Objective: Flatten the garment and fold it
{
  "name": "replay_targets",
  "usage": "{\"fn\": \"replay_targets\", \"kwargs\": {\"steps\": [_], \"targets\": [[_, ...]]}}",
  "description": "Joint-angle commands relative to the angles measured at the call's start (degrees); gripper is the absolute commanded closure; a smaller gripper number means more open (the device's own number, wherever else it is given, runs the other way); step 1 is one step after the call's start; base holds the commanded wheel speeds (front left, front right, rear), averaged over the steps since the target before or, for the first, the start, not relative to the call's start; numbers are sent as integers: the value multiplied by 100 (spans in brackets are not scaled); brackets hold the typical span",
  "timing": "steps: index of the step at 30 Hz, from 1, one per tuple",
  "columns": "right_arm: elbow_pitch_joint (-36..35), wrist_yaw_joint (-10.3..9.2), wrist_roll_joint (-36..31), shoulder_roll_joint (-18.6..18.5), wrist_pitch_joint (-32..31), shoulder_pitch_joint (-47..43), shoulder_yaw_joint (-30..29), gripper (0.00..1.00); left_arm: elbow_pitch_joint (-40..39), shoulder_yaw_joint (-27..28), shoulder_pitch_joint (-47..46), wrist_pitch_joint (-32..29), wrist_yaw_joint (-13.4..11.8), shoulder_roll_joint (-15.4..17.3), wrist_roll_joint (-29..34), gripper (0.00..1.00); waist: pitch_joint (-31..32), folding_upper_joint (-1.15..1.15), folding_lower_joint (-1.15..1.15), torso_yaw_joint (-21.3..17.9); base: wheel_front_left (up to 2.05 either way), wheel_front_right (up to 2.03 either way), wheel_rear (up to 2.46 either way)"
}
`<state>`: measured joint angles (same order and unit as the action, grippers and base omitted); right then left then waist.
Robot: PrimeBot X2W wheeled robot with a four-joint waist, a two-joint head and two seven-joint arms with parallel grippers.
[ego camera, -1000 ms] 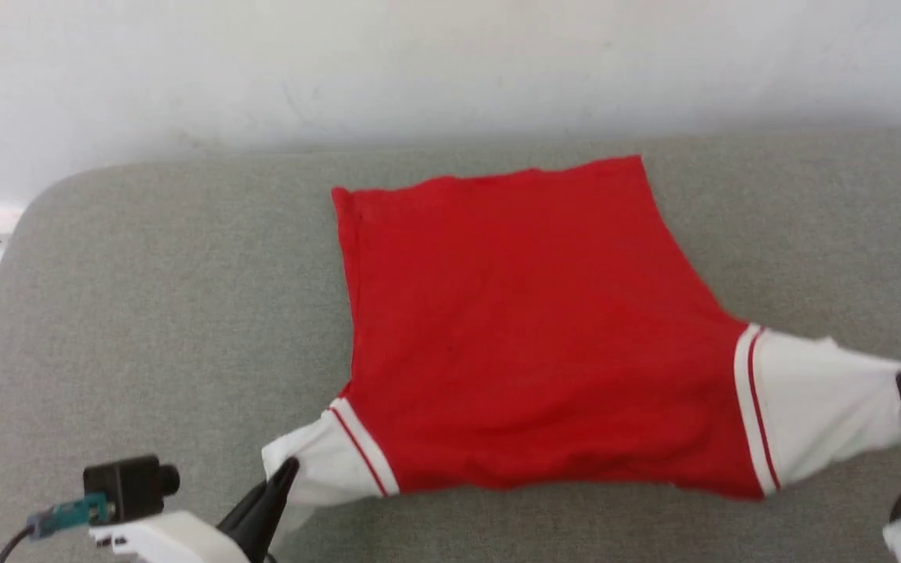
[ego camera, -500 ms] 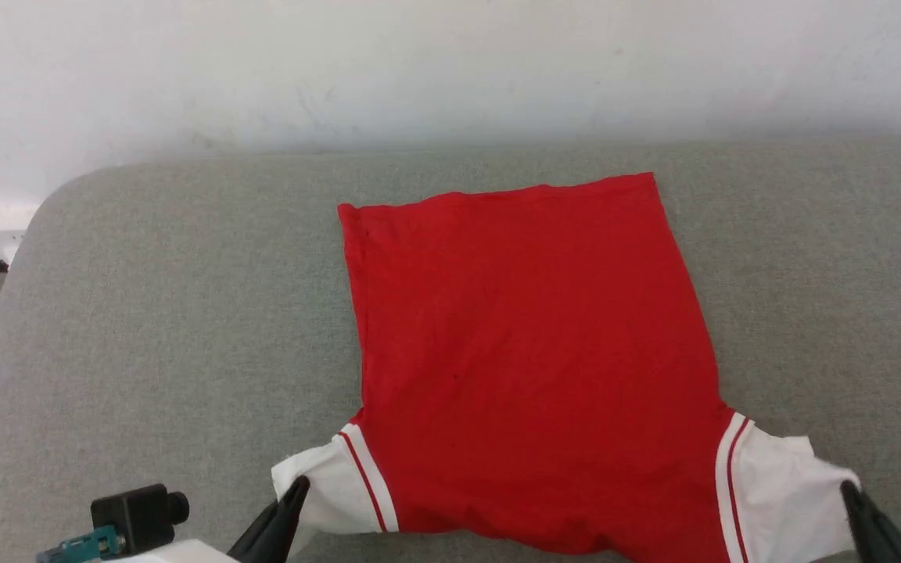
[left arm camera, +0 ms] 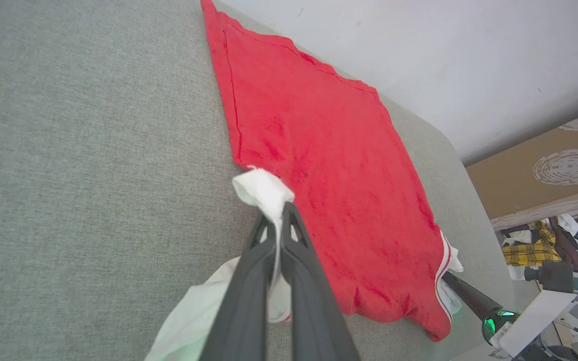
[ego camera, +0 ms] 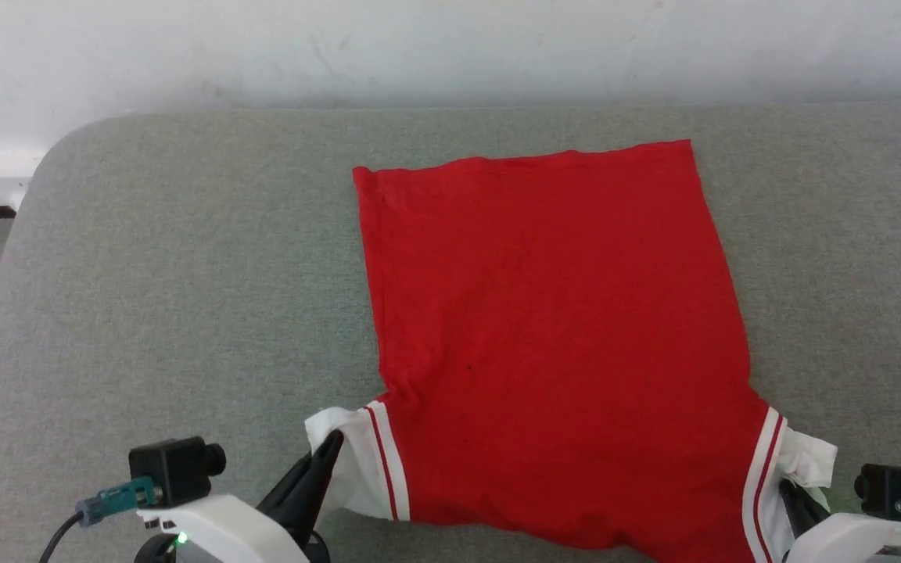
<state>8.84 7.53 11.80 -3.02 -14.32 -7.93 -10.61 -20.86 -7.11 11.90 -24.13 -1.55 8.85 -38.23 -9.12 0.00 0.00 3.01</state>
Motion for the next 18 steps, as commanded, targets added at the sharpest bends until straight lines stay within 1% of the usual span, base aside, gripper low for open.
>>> {"fn": "replay_targets", "kwargs": {"steps": [1,2,3,4,5,7,10,14,17,18], "targets": [[154,-4,-140,14,7,98,35,100,26,-16,-103,17,40,-16,50,100,-25,0,0,34,0,0,0],[227,-4,-156,14,8,123,12,100,33,-20,-123,28,44,-22,47,100,-28,0,0,31,0,0,0],[279,-4,-133,14,-19,139,-15,79,38,-23,-135,37,45,-29,41,100,-33,0,0,27,0,0,0],[280,-4,-124,14,-51,148,-9,50,39,-26,-140,41,46,-33,36,100,-38,0,0,22,0,0,0],[232,-4,-113,14,-74,157,-1,0,34,-24,-138,48,46,-33,32,100,-46,0,0,7,0,0,0],[11,-4,-139,14,-134,152,21,0,9,-4,-118,78,45,-43,5,100,-64,0,0,-30,0,0,0],[-577,-4,-6,14,-325,84,-46,0,-33,30,-93,176,54,-35,35,100,-109,0,0,-67,0,0,0],[-1875,-4,402,14,-1033,-33,-114,0,-107,36,-59,297,69,-40,82,100,-229,0,0,-113,0,0,0],[-2971,-4,326,14,-1581,169,-294,0,-174,23,-74,357,96,-21,128,100,-391,0,0,-112,0,0,0],[-3236,-4,314,14,-1724,332,-372,0,-193,15,-97,371,108,-14,142,100,-455,0,0,-100,0,0,0]]}}
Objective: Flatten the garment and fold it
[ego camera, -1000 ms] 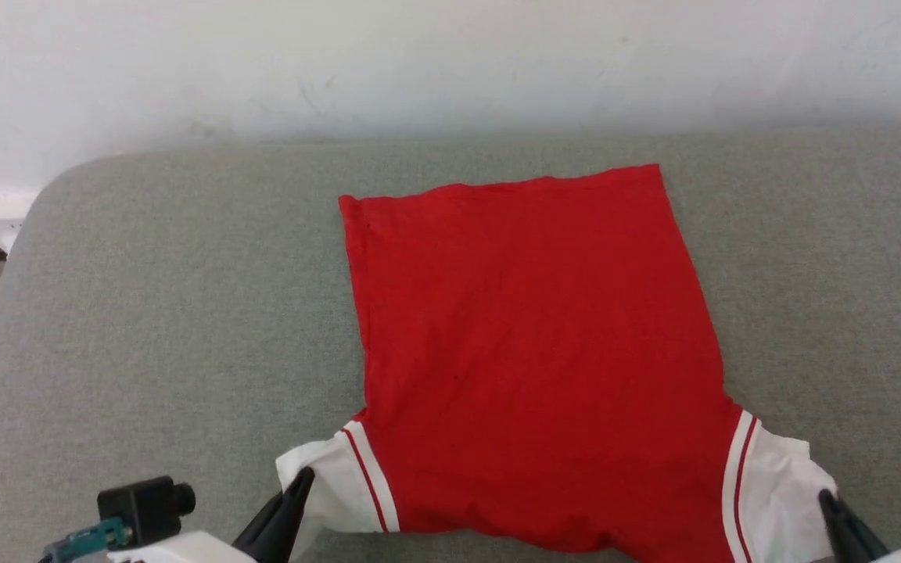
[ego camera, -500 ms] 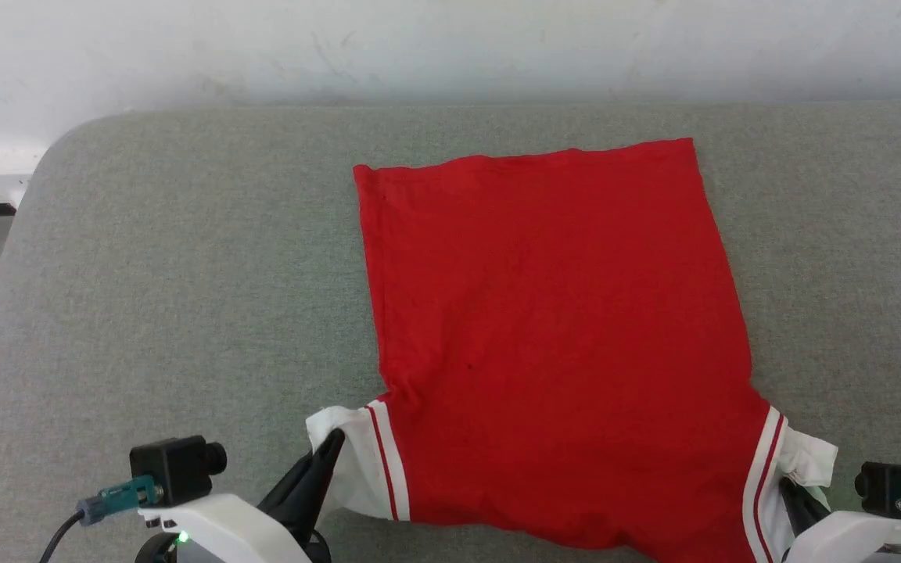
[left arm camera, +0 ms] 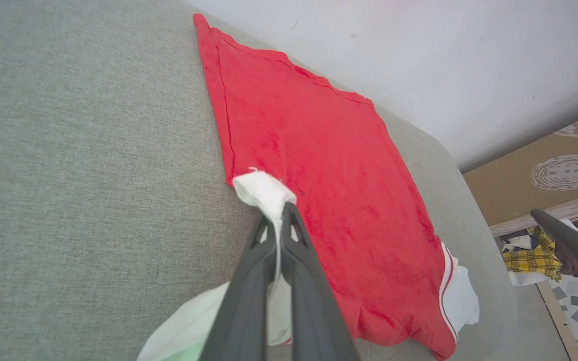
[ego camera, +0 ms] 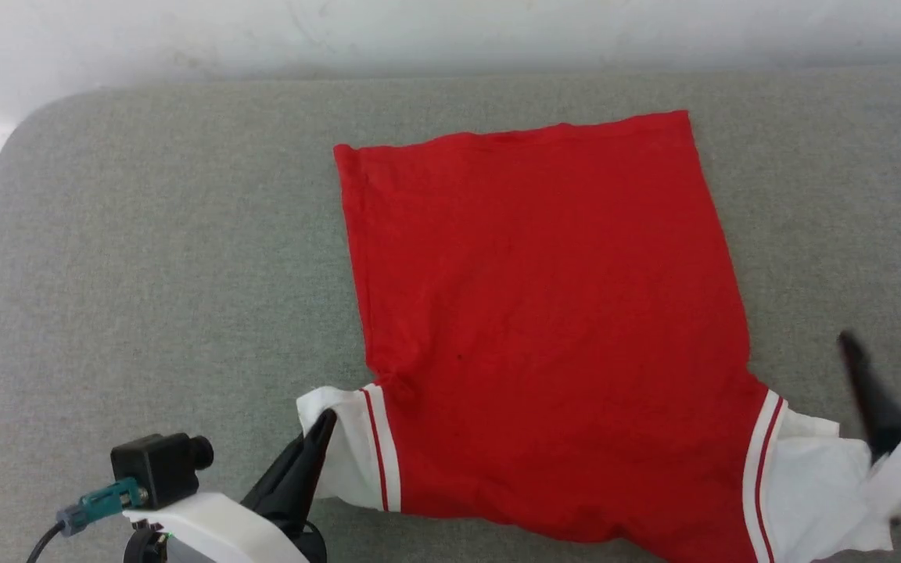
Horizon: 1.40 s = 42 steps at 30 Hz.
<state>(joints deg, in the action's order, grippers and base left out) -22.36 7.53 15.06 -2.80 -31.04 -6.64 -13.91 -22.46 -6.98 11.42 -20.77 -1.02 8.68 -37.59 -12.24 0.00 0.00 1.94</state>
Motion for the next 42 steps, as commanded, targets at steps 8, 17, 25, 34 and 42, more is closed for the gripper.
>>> {"fn": "replay_targets", "kwargs": {"steps": [8,17,25,34,42], "targets": [[-146,-4,-445,-336,-771,2300,19,0,-126,-110,-324,66,158,26,127,100,-723,0,0,232,0,0,0],[1813,-4,-1018,-754,-1113,4719,267,0,-220,-236,-659,56,296,54,123,100,-1467,0,0,560,0,0,0],[3078,-4,-1524,-777,-1437,5717,-35,0,-269,-348,-914,93,404,42,101,100,-1956,0,0,848,0,0,0],[3621,-4,-1755,-818,-1534,6015,-278,0,-114,-406,-1045,157,458,19,53,100,-2228,0,0,1059,0,0,0],[3853,-4,-1869,-769,-1534,6060,-437,0,-75,-386,-1076,231,475,23,16,100,-2401,0,0,1129,0,0,0]]}}
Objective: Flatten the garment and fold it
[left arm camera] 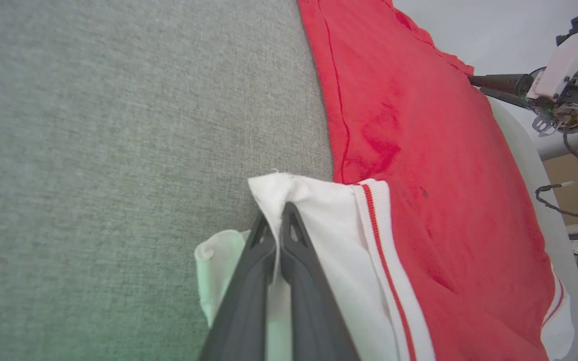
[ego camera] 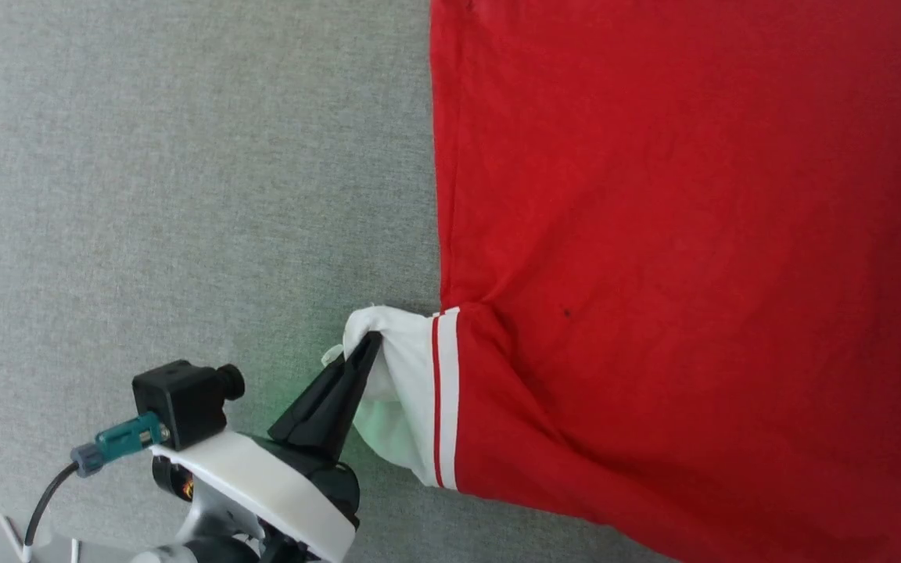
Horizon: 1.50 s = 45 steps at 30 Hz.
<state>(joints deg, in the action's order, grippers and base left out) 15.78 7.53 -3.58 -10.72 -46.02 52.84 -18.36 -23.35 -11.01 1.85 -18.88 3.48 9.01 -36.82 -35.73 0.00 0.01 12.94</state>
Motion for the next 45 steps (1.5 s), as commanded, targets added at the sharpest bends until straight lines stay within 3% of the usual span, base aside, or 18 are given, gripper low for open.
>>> {"fn": "replay_targets", "kwargs": {"steps": [1,2,3,4,5,10,17,21,25,35,40,45], "targets": [[56,-4,4,39,-65,125,1,15,17,21,-122,48,26,-7,-64,100,-65,0,-1,26,0,0,0],[62,-4,3,44,-83,138,6,42,20,22,-129,52,27,-6,-67,100,-76,0,-1,25,0,0,0],[70,-4,-3,41,-109,146,22,60,24,21,-138,55,27,-5,-68,100,-84,0,-1,25,0,0,0],[80,-4,-4,40,-139,154,23,85,30,18,-148,56,27,-4,-68,100,-90,0,-1,25,0,0,0],[83,-4,-3,41,-159,163,22,100,34,14,-157,56,26,-5,-69,100,-96,0,-1,24,0,0,0],[60,-4,-9,47,-131,182,35,100,43,8,-174,56,16,-6,-79,100,-94,0,-1,-12,0,0,0],[-231,-4,258,158,522,46,64,100,94,61,-137,113,-70,-1,-31,100,225,0,-1,-174,0,0,0],[-953,-4,879,179,884,-626,125,100,168,81,0,120,-163,25,37,100,716,0,-1,-368,0,0,0],[-1632,-4,1242,178,853,-1287,-28,100,169,97,142,87,-233,46,46,100,1022,0,-1,-512,0,0,0],[-3684,-4,2098,538,439,-3586,-1186,100,55,198,535,-39,-424,155,39,100,1723,0,-1,-1025,0,0,0],[-4098,-4,2531,767,363,-4797,-1701,100,49,204,646,-60,-479,183,61,100,1950,0,-1,-1192,0,0,0],[-3813,-4,3325,781,585,-5814,-2191,100,-16,234,851,-48,-540,197,53,100,2100,0,-1,-1362,0,0,0]]}}
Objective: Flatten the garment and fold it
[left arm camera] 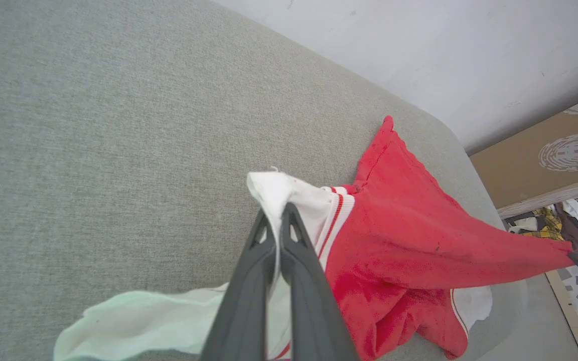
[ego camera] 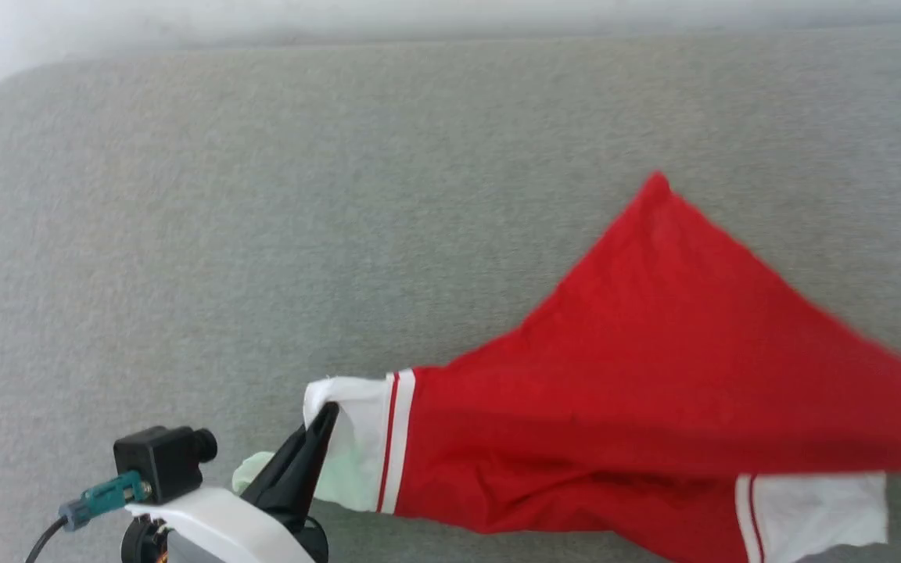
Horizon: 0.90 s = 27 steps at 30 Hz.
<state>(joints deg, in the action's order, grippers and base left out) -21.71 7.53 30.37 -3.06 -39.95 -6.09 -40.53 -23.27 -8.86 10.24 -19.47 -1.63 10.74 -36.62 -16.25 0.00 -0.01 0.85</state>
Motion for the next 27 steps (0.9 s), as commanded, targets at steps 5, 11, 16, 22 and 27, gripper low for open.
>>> {"fn": "replay_targets", "kwargs": {"steps": [5,11,16,22,27], "targets": [[579,-4,163,17,519,-646,517,100,-76,-9,113,-7,-55,34,32,100,230,0,1,-228,0,0,0],[1591,-4,-302,17,1292,-784,1512,100,-125,-91,86,-99,-78,61,70,100,270,0,1,-200,0,0,0],[2427,-4,-772,18,1470,-450,1734,100,-130,-140,50,-195,-90,108,90,100,320,0,1,-158,0,0,0],[3086,-4,-1043,18,1718,-171,1700,100,-126,-165,27,-248,-116,120,82,100,376,0,1,-154,0,0,0],[2602,-4,-737,18,1658,-388,1647,0,-124,-151,95,-199,-141,98,54,100,408,0,1,-163,0,0,0]]}}
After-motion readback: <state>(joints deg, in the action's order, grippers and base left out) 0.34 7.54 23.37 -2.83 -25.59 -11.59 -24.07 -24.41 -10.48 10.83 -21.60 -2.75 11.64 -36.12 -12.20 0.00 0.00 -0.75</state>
